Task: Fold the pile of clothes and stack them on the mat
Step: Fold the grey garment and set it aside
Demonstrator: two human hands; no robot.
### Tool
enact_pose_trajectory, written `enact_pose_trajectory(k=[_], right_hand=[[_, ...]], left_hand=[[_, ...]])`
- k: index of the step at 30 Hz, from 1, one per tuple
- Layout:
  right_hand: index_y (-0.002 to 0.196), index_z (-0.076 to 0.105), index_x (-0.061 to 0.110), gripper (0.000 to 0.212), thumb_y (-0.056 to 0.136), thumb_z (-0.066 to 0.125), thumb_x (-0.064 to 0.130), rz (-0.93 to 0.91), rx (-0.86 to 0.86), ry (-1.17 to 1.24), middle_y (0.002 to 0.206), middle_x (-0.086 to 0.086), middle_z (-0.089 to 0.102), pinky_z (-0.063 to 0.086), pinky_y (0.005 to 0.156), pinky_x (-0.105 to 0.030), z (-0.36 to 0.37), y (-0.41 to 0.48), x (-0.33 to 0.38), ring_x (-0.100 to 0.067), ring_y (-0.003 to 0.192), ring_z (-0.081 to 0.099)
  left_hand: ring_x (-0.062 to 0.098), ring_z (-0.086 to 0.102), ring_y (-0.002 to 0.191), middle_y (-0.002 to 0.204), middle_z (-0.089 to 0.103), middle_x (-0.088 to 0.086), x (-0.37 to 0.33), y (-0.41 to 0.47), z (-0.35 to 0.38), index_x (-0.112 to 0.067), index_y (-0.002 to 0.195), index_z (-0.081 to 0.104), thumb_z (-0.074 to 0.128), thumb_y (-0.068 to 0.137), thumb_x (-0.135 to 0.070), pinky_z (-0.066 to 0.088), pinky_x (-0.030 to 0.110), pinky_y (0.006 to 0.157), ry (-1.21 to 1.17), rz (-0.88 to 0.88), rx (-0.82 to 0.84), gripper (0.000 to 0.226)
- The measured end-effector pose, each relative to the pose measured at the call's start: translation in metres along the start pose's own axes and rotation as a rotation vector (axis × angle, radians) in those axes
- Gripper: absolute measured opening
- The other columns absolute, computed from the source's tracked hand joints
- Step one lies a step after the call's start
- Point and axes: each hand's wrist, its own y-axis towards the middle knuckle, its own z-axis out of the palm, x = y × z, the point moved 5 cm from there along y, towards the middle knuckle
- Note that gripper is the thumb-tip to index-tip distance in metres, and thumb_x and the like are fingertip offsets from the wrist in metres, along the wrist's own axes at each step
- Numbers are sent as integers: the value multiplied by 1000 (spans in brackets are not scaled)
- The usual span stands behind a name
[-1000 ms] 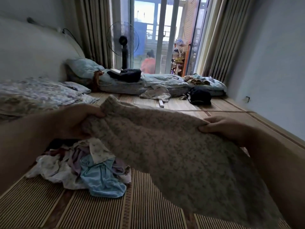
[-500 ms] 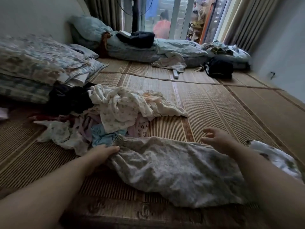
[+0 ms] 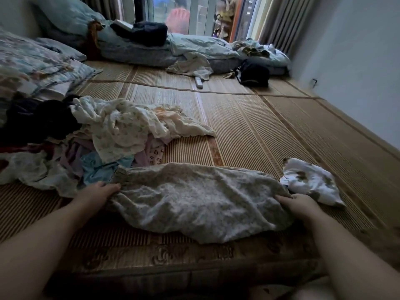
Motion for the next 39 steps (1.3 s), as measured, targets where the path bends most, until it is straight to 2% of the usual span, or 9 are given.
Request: enact_pose_trajectory(k=[3,8,11,13,20,25,29,35,39], right_hand=[[99,66,3,30,84,68,29,-100,-88,20,92,-14,67,51,87,-45,1,-2,17,-32,91,62],[104,54,10,25,91,59,29,-228,-223,295,112,-15,60,46,91,-44,-4,0,41,-29,101,54],[135,37,9,69,80,74,29,-119,-93,313,117,-9,52,45,93,-44,7,12,43,-33,114,51],[138,37,4,84,70,83,21,-27,-1,247,119,-11,57,47,94,-45,17,23,39,-34,112,55],[106,63,6,23,86,55,15,61,193,425,93,-18,66,51,70,-38,16,25,45,-32,83,63],[106,64,11,20,92,51,16,5,260,545,100,-19,67,50,79,-45,-18,11,44,-35,91,62],[116,65,16,30,86,65,15,-46,113,200,111,-13,65,49,82,-43,-37,15,44,-32,104,59],[94,57,11,15,82,59,19,-317,-342,-410,86,-11,62,40,68,-34,-24,-11,96,-27,78,54],[108,52,16,30,83,63,28,-506,-236,-410,92,-5,59,42,65,-30,36,-48,142,-20,78,55]], left_hand=[[34,61,95,103,66,17,2,3,-1,-7,98,66,64,88,-35,48,45,91,-5,7,8,30],[34,64,93,100,68,15,7,5,0,-10,97,66,65,86,-36,51,45,89,-63,-10,40,28],[30,62,88,96,66,14,1,0,3,-5,100,64,62,90,-29,47,33,71,-113,-1,56,26],[24,60,81,89,65,10,1,0,5,-6,97,63,61,91,-25,42,28,63,-142,17,52,20],[26,62,79,87,67,10,1,0,3,-10,89,65,60,91,-21,43,29,63,-216,16,78,12],[30,62,82,89,67,13,4,3,2,-8,92,66,60,90,-18,45,30,67,-245,-2,81,12],[32,64,85,92,68,15,5,3,2,-9,92,67,62,89,-20,46,32,70,-232,7,85,12],[34,64,87,92,69,17,6,2,2,-10,88,67,64,87,-19,48,34,75,-246,8,87,10],[32,64,86,92,68,14,5,2,2,-11,87,66,65,88,-22,49,35,76,-242,18,78,11]])
